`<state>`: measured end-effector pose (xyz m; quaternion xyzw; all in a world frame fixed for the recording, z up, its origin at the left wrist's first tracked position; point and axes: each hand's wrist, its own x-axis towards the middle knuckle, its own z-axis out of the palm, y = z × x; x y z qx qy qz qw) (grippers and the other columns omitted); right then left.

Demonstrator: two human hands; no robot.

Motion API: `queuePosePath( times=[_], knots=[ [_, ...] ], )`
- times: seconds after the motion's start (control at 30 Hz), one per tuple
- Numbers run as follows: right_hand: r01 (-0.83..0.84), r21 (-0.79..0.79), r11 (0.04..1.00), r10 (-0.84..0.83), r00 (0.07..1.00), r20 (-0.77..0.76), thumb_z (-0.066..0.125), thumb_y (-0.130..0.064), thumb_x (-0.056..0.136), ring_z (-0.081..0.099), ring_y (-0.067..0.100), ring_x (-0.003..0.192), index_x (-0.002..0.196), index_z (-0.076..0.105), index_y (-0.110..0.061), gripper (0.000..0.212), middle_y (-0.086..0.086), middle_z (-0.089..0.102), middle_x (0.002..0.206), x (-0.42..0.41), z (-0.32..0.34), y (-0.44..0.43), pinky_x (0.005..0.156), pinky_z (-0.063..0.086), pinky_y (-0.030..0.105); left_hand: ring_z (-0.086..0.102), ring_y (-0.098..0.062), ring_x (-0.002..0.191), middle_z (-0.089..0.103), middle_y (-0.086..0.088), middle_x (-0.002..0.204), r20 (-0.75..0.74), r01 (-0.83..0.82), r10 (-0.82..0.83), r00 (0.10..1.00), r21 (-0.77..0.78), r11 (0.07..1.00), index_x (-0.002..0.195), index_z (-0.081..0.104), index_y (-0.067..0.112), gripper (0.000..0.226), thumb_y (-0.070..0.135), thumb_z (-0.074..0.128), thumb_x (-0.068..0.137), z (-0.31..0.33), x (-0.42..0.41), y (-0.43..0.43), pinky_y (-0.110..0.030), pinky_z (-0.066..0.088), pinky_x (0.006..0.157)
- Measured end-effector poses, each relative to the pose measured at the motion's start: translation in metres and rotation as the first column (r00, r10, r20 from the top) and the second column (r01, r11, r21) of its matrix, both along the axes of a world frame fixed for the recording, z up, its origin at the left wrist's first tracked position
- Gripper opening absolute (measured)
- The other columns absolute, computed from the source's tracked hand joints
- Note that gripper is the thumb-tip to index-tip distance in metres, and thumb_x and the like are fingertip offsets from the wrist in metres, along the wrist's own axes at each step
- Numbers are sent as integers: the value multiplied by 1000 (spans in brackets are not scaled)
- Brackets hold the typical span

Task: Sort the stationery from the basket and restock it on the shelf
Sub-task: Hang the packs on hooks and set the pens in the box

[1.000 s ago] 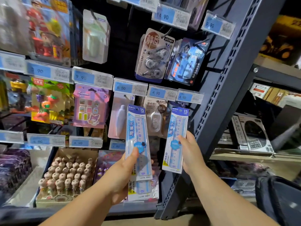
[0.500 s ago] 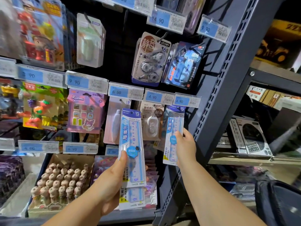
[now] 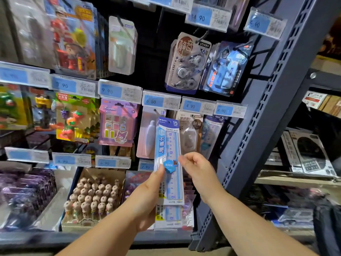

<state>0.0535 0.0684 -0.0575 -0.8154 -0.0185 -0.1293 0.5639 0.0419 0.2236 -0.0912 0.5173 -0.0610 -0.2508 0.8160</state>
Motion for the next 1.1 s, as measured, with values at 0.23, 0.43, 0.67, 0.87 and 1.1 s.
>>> queuePosePath(
  times=[0.23, 0.43, 0.67, 0.87, 1.1],
  knots=[
    [-57, 164, 985, 67, 996, -56, 69, -21, 88, 70, 21, 94, 96, 64, -15, 12, 6, 73, 98, -10, -4, 9, 83, 57, 37, 66, -23, 112, 70, -3, 121, 40, 42, -41, 998, -36, 998, 137, 47, 35, 46, 53, 40, 95, 3, -13, -6, -51, 53, 94],
    [-85, 487, 869, 122, 992, -45, 51, -15, 99, 71, 23, 96, 113, 54, -9, 16, 9, 73, 105, -15, 0, 1, 75, 58, 36, 64, -32, 115, 67, -8, 126, -6, 47, -48, 999, -131, 990, 136, 51, 30, 52, 51, 57, 89, 1, -10, -3, -52, 53, 91],
    [236, 424, 874, -245, 969, -33, 47, -14, 100, 70, 17, 87, 108, 59, -21, 16, 3, 71, 102, -8, -7, -35, 69, 52, 32, 74, -28, 75, 75, -16, 99, -45, -72, 67, 997, -130, 989, 118, 59, 24, 45, 46, 61, 79, -12, 0, -6, -35, 58, 54],
    [388, 333, 859, -410, 912, -7, 47, -17, 101, 64, 11, 96, 123, 56, -23, 24, -4, 65, 114, 12, -10, -64, 79, 52, 33, 67, -20, 45, 70, -13, 59, -44, -121, 120, 992, -38, 992, 128, 50, 3, 67, 58, 33, 92, -13, 16, -17, -24, 49, 37],
    [397, 241, 886, -414, 910, 23, 43, -21, 102, 62, 11, 99, 128, 55, -30, 30, -7, 62, 113, 29, -11, -68, 85, 51, 35, 57, -18, 33, 58, -14, 50, -52, -319, 318, 947, -11, 948, 140, 38, -5, 55, 36, 24, 106, 1, 29, -26, -21, 33, 21]
  ],
)
